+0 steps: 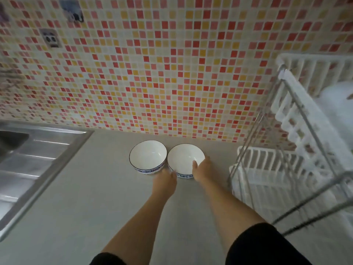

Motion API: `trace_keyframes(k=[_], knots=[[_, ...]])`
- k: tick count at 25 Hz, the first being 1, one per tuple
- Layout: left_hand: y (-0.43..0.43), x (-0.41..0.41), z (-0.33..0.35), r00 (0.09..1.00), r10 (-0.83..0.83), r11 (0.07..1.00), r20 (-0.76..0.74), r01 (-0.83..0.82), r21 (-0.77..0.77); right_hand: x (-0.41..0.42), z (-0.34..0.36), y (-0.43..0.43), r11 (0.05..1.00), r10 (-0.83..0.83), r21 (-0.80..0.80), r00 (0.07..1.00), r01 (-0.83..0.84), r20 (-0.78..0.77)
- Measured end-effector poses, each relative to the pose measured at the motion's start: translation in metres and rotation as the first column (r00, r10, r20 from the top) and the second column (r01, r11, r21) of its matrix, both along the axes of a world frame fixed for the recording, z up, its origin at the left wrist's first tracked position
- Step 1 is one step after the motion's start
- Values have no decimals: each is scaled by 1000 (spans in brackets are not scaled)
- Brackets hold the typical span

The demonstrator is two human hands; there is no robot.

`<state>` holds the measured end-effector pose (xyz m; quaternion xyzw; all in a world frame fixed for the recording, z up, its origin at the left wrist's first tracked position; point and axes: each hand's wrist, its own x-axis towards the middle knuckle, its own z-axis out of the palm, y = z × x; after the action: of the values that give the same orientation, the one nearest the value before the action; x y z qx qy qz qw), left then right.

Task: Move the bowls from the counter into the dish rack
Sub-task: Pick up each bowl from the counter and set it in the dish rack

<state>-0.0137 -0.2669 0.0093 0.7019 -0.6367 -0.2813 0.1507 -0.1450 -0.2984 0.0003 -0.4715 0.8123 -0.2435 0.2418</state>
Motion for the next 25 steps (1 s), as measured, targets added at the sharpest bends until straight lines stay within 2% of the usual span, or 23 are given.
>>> trace_keyframes(k=[2, 5, 9, 14, 17, 18, 20, 23, 25], knots=[[-10, -7, -8, 999, 27, 999, -47, -25, 45, 0, -15, -8, 998, -37, 47, 993, 32, 114], [-17, -16, -19, 976, 119, 988, -185, -99, 116, 1, -37, -12, 993, -112, 53, 975, 104, 193], [-14, -22, -22, 912, 270, 959, -308, -226, 169, -6, -51, 6, 998, -45, 42, 974, 37, 223], [12, -3, -12, 915, 231, 973, -331, -207, 107, -16, -35, 68, 989, 137, -97, 934, -111, 329], [41, 9, 12, 931, 221, 974, -290, -227, 13, -6, -4, 98, 981, 156, -167, 910, -98, 384], [54, 13, 25, 918, 235, 967, -320, -255, -23, 0, 9, 108, 976, 156, -203, 913, -83, 377], [75, 19, 51, 835, 276, 945, -476, -325, -21, 10, 34, 126, 958, 168, -281, 906, -58, 387], [110, 33, 100, 559, 305, 923, -771, -372, 95, 31, 84, 165, 903, 251, -430, 817, -4, 519], [131, 41, 131, 418, 274, 915, -866, -390, 101, 41, 124, 187, 855, 316, -518, 751, 40, 580]])
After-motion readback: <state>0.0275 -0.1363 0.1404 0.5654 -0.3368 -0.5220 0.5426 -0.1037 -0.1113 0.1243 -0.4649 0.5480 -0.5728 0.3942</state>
